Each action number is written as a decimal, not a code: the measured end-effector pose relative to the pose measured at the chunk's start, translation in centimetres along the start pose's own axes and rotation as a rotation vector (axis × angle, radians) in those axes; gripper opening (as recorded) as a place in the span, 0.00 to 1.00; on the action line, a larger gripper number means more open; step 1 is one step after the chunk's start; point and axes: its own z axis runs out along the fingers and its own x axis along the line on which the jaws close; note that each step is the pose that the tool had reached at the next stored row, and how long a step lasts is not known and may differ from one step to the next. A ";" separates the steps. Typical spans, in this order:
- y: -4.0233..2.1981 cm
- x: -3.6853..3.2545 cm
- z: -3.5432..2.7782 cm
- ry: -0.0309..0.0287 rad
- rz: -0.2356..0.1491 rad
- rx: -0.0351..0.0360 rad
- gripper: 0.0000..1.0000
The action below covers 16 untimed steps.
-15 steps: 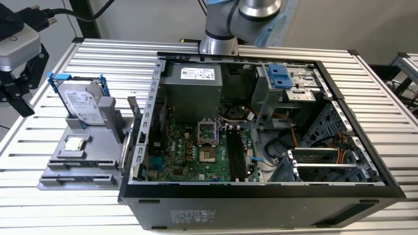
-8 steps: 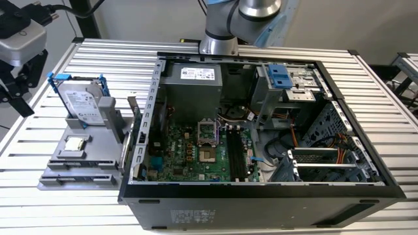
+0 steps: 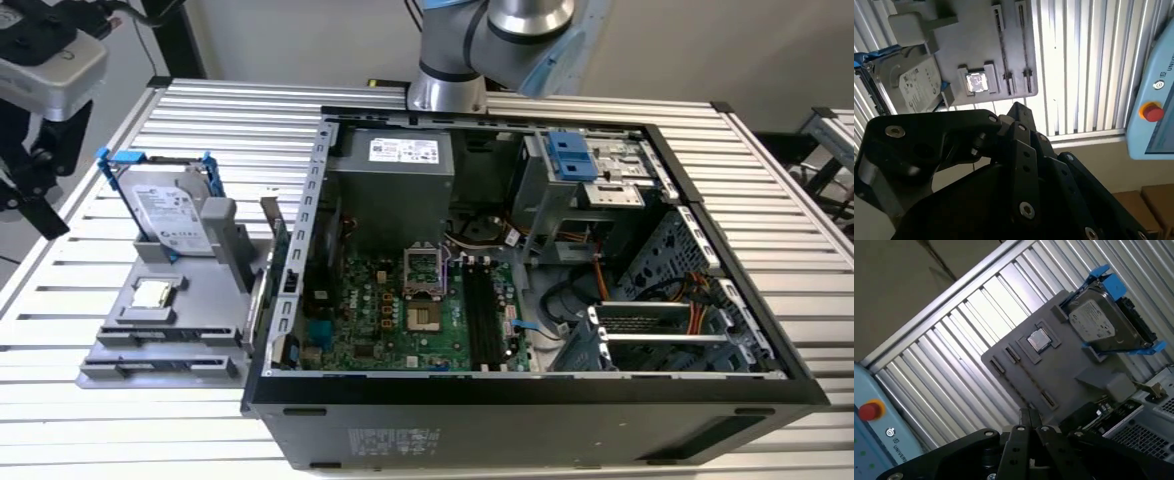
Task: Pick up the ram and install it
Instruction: 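Pick up the ram and move it above insertion slot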
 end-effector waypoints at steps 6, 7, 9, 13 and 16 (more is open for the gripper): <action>0.00 0.00 0.00 0.0051 -0.105 -0.0020 0.00; 0.00 0.00 0.00 0.0058 -0.121 -0.0023 0.00; 0.00 0.00 0.00 0.0073 -0.150 -0.0029 0.00; -0.01 -0.01 0.00 0.0095 -0.195 -0.0037 0.00; -0.04 -0.03 0.00 0.0112 -0.214 -0.0052 0.00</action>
